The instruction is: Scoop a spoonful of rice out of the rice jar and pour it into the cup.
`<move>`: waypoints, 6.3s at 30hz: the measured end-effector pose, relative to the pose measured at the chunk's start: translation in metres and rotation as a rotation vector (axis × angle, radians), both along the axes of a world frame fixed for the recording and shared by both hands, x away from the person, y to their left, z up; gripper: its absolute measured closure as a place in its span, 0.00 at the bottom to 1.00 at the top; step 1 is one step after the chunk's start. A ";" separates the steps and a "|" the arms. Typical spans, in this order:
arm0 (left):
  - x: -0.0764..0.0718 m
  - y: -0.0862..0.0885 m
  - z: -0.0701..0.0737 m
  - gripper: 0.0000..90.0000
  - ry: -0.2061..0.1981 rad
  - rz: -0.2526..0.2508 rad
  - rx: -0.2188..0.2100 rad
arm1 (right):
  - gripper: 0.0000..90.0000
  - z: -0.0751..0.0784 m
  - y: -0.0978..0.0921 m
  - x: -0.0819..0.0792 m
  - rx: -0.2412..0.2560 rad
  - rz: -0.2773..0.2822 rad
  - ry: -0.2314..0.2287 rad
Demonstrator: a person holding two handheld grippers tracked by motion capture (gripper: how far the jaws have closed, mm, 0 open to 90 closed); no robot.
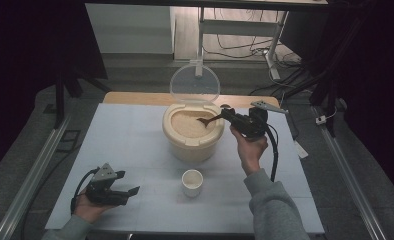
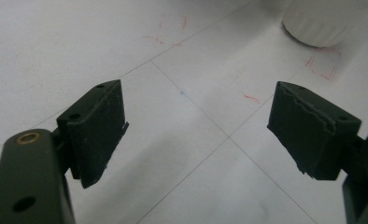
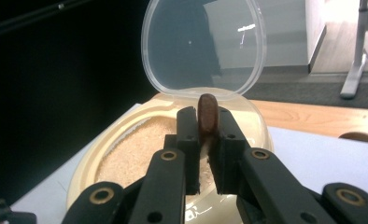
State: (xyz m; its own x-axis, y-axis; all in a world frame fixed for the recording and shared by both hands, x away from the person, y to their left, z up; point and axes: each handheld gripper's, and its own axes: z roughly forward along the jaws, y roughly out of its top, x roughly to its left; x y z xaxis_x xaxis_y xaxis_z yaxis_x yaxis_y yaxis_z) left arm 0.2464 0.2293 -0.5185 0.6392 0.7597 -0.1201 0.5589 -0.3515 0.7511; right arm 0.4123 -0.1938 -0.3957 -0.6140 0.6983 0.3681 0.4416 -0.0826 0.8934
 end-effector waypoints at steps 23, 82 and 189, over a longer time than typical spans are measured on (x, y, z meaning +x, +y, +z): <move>0.000 0.000 0.000 0.21 -0.005 0.000 0.011 | 0.92 -0.014 -0.016 0.009 0.231 -0.027 0.190; 0.000 -0.001 -0.001 0.21 -0.011 -0.002 0.038 | 0.92 -0.011 -0.050 0.013 0.495 -0.005 0.342; 0.002 -0.002 -0.005 0.22 0.001 -0.005 0.052 | 0.92 -0.029 -0.043 -0.079 0.119 0.273 0.082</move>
